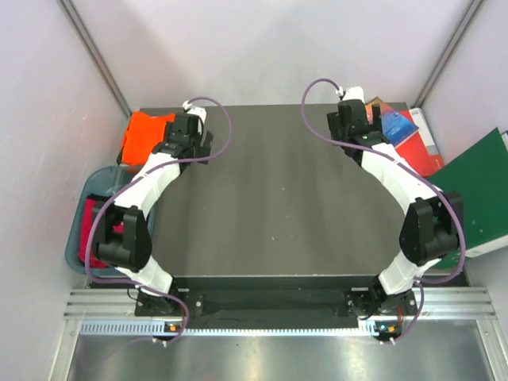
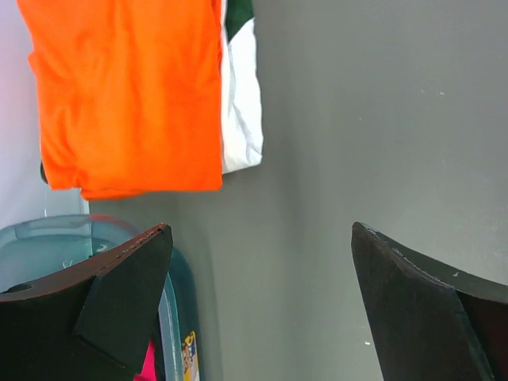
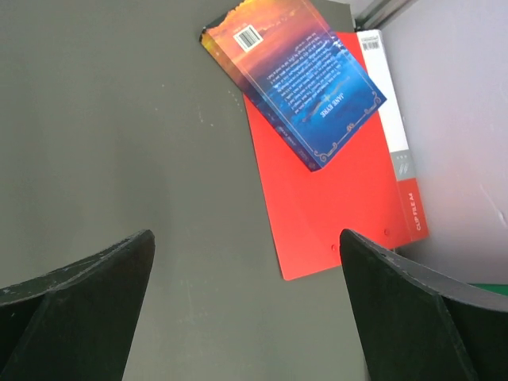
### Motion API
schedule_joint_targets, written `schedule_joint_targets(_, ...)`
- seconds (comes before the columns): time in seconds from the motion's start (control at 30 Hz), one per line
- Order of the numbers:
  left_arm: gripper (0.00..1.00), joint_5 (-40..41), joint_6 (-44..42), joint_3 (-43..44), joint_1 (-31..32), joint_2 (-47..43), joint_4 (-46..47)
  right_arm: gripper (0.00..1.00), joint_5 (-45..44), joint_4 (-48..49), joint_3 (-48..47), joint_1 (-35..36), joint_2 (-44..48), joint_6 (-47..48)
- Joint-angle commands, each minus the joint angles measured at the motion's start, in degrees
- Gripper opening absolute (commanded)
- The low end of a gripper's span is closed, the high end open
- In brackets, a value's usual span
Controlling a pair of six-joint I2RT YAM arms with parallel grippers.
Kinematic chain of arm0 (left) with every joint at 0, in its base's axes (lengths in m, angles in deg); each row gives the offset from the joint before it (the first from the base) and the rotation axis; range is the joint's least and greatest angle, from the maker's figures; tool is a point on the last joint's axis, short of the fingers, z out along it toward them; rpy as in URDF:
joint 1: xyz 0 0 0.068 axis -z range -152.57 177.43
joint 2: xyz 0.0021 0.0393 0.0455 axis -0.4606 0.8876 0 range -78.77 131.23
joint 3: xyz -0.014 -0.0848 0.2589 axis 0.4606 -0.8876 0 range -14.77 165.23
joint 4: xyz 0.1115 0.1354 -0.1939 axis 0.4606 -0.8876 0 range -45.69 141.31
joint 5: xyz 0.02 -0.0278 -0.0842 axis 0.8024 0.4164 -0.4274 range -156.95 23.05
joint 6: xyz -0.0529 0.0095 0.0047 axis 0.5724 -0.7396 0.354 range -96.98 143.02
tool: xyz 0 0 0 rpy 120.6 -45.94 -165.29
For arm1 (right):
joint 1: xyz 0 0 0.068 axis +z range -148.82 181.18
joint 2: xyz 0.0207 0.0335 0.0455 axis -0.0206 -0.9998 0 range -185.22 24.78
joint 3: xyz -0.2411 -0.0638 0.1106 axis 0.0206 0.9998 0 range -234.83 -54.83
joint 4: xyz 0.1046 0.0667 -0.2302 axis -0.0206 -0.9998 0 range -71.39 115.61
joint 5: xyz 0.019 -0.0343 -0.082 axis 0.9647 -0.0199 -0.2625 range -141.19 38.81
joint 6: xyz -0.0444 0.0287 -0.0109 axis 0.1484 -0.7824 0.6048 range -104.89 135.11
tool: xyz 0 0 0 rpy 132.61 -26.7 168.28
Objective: Fold and stack the t-shirts
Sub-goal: Grab crumpled tshirt from bin with the left arm
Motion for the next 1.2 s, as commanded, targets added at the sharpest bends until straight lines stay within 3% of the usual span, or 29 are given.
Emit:
schedule_joint_targets(0.0,0.99,4.27,4.86,1.99,-0.23,-2.55,-2.2,1.0,-0.17,-1.29,-4.99,1.47,-2.08,-1.48)
schedule_joint_targets(0.07,0.99,6.62,6.1,4.53,-0.31,-1.85,-8.07,1.0,-0.17,-1.46,-6.31,1.82,-3.23,-0.69)
schedule_joint_targets(0.23,0.99,13.13,7.95,6.65,-1.37,-0.01,-11.79,1.0,0.62,-1.73,-7.98,1.99,-4.72,-1.65)
schedule_joint_targets(0.4,0.99,17.89,13.3,5.6,-7.07,1.23,-16.18,1.0,1.42,-2.16,-7.2,2.17,-4.99,-2.26)
schedule_joint_targets(0.63,0.99,10.51,22.01,0.15,-22.09,-4.4,-16.01,1.0,3.26,-3.3,-5.96,2.17,-4.9,-3.32)
schedule_joint_targets(0.77,0.97,10.86,23.41,-1.35,-24.83,-3.35,-17.68,1.0,3.96,-3.83,-5.88,2.35,-5.34,-3.5)
schedule_joint_targets(0.97,0.95,0.68,27.46,-5.74,-29.4,-1.59,-16.98,1.0,4.58,-5.15,-7.1,2.7,-6.83,-3.94)
schedule_joint_targets(1.17,0.92,-1.88,29.66,-8.29,-30.81,2.09,-17.33,1.0,5.46,-5.59,-7.46,2.96,-7.1,-3.85)
